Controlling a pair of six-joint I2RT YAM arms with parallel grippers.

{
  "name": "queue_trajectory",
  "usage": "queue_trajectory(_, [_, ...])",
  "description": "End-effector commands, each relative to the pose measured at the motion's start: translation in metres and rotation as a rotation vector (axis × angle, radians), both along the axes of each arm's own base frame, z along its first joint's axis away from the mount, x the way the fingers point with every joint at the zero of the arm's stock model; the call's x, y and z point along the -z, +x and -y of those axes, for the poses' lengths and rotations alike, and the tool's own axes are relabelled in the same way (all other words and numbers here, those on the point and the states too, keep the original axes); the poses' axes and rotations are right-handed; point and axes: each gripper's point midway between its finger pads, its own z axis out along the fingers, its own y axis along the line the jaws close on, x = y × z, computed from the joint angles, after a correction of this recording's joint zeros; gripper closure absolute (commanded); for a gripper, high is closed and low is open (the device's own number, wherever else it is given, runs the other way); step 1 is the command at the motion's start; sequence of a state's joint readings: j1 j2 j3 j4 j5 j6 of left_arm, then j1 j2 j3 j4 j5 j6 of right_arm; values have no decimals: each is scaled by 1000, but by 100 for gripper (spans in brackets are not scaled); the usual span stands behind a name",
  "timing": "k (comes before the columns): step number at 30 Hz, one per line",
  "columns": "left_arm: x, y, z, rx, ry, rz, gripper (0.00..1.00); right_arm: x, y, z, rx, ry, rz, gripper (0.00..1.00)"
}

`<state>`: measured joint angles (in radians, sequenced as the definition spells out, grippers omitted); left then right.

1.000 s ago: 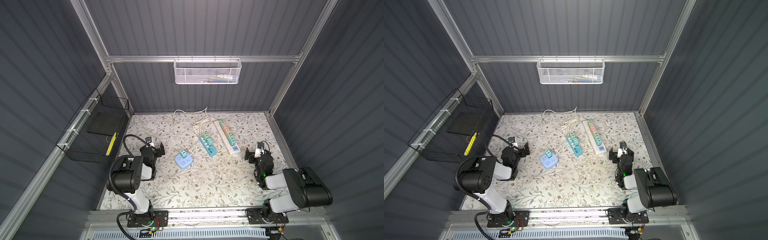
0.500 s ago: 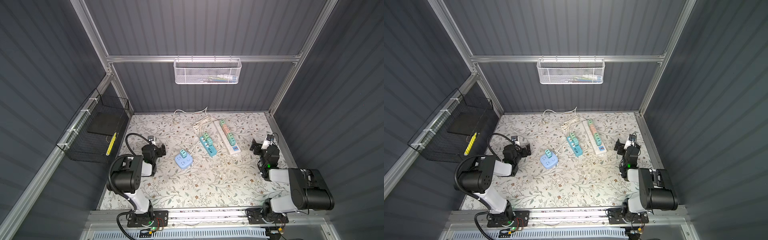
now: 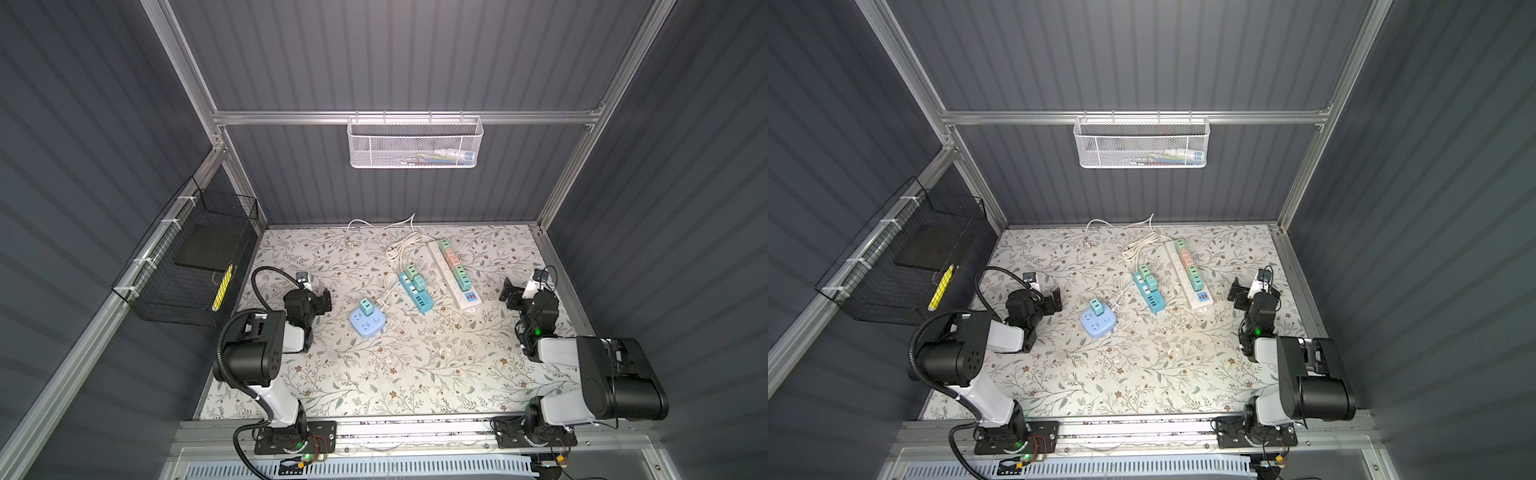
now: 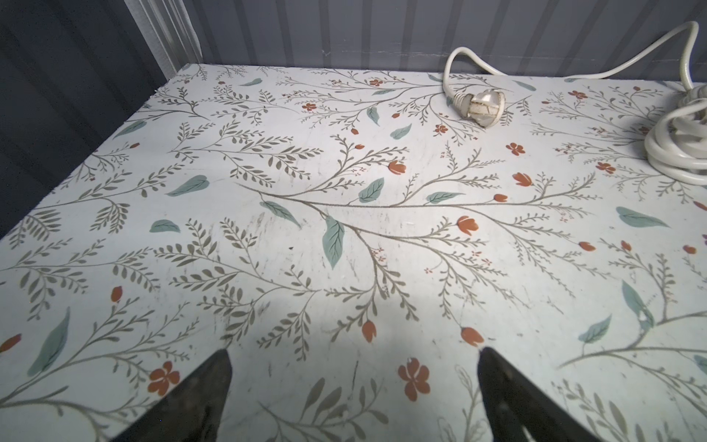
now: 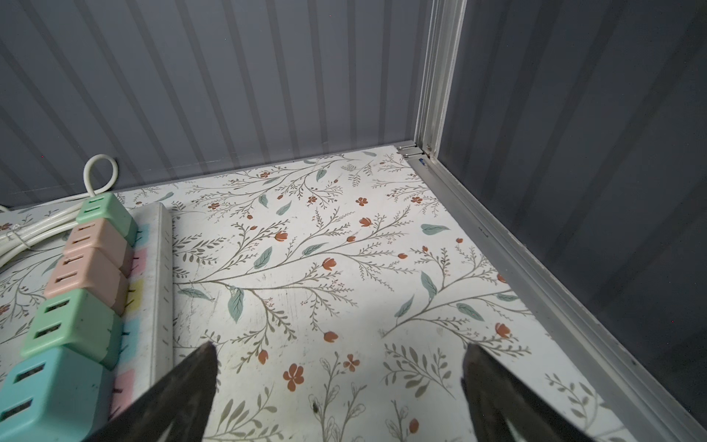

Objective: Insert the plug

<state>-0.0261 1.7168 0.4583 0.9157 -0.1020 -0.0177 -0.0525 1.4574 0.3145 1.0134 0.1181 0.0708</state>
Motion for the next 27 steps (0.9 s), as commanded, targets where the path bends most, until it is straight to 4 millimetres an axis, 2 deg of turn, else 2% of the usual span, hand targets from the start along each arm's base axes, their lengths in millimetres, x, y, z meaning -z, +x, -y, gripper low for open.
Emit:
queue_trajectory(1, [-4, 3, 3, 22, 14, 11, 0, 5, -1, -3, -11, 5, -19, 1])
queue_trajectory(15, [-4, 4, 3, 22, 13, 11, 0, 5, 0, -4, -10, 1, -20, 1])
queue_trajectory(17, [-2, 5, 10, 38, 40, -4, 0, 5, 0, -3, -9, 1, -20, 1])
queue_trajectory(27, [-3, 4, 11, 34, 50, 2, 0, 6, 0, -3, -8, 2, -23, 1])
